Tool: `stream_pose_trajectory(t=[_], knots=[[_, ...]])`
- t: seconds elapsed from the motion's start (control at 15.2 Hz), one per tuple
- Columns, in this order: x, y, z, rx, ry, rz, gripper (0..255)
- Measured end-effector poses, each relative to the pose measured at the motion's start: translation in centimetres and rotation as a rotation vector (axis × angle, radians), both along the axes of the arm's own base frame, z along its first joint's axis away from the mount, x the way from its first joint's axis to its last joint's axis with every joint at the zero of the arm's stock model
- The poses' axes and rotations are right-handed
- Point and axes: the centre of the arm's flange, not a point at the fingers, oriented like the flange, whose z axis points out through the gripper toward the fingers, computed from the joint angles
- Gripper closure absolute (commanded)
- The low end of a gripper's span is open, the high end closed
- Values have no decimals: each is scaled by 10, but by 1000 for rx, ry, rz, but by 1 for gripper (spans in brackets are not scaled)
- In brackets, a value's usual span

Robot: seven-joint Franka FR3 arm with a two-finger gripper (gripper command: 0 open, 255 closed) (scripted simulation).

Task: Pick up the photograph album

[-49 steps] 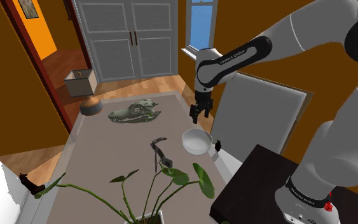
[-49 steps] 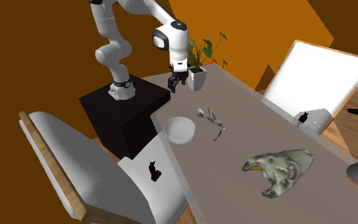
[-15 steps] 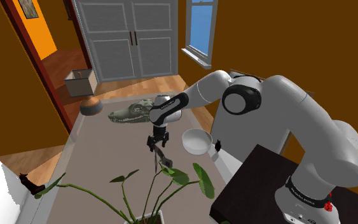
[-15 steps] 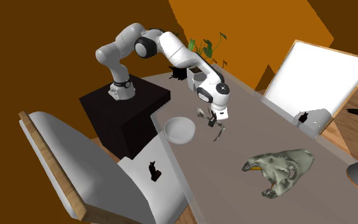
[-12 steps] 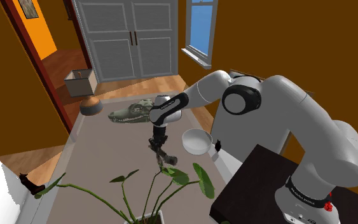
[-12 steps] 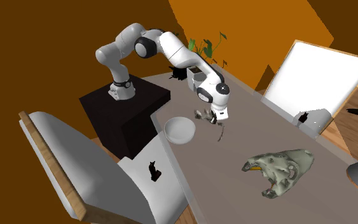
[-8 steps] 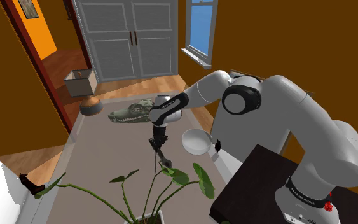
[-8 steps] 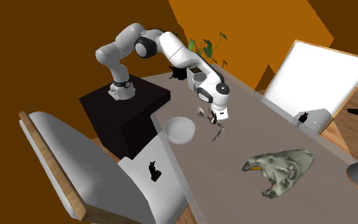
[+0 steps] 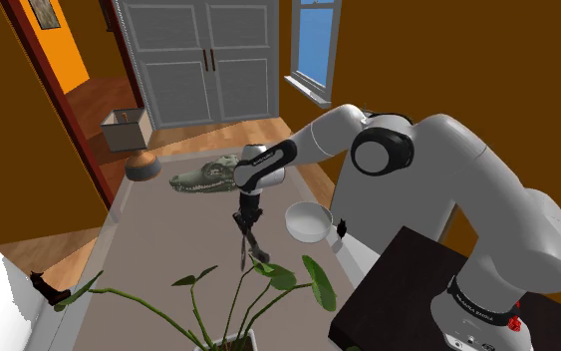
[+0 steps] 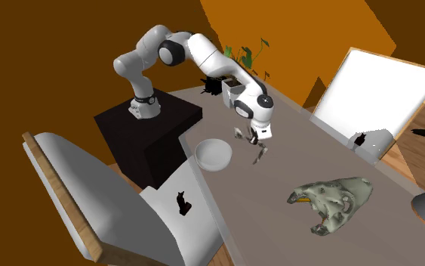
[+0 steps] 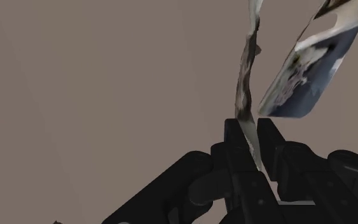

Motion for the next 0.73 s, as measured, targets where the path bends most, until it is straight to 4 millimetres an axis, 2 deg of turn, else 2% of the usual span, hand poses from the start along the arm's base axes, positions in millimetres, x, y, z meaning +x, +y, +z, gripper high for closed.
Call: stream_pose_trajectory(t=[0.73], knots=[[1,1,56,0,0,0,255]])
